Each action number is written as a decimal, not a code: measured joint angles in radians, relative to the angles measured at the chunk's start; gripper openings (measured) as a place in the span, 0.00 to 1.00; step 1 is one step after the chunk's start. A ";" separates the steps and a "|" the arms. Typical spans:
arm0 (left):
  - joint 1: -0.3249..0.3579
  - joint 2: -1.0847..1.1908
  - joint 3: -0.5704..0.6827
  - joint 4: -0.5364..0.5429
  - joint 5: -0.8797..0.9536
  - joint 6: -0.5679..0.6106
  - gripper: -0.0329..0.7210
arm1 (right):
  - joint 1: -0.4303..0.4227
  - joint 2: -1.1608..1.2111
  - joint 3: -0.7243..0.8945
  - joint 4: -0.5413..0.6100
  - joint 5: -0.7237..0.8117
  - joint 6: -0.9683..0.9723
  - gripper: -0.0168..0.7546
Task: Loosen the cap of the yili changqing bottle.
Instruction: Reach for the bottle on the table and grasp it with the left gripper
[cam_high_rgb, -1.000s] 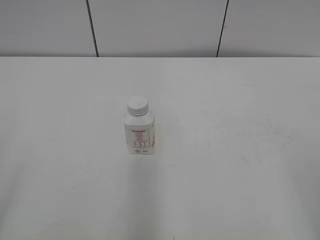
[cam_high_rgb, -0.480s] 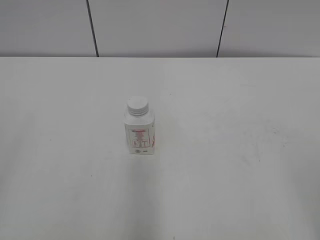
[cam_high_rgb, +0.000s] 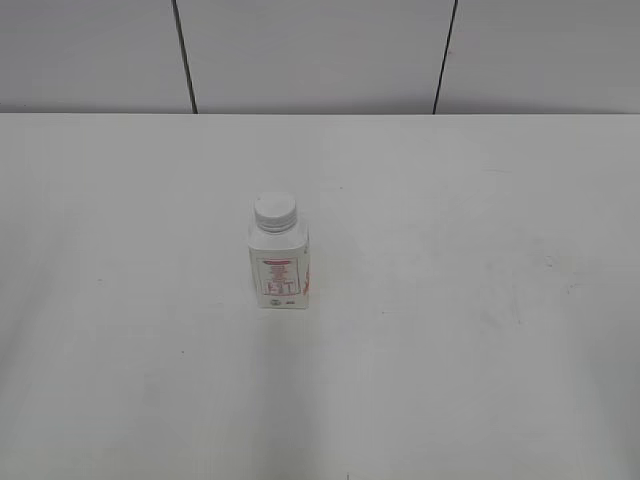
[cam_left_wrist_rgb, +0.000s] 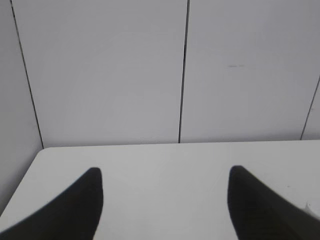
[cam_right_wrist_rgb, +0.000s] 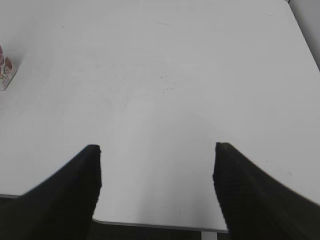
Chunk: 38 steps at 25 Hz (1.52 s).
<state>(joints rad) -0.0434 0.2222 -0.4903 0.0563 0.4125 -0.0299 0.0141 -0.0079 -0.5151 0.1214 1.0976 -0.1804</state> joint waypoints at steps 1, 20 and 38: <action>0.000 0.011 0.001 0.004 -0.019 0.000 0.68 | 0.000 0.000 0.000 0.000 0.000 0.000 0.74; 0.000 0.479 0.001 0.041 -0.554 0.000 0.68 | 0.000 0.000 0.000 0.000 0.000 0.000 0.74; 0.000 0.865 0.002 0.040 -0.766 0.000 0.68 | 0.000 0.000 0.000 0.000 0.000 0.000 0.74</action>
<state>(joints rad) -0.0434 1.0869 -0.4879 0.0963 -0.3534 -0.0299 0.0141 -0.0079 -0.5151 0.1214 1.0976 -0.1804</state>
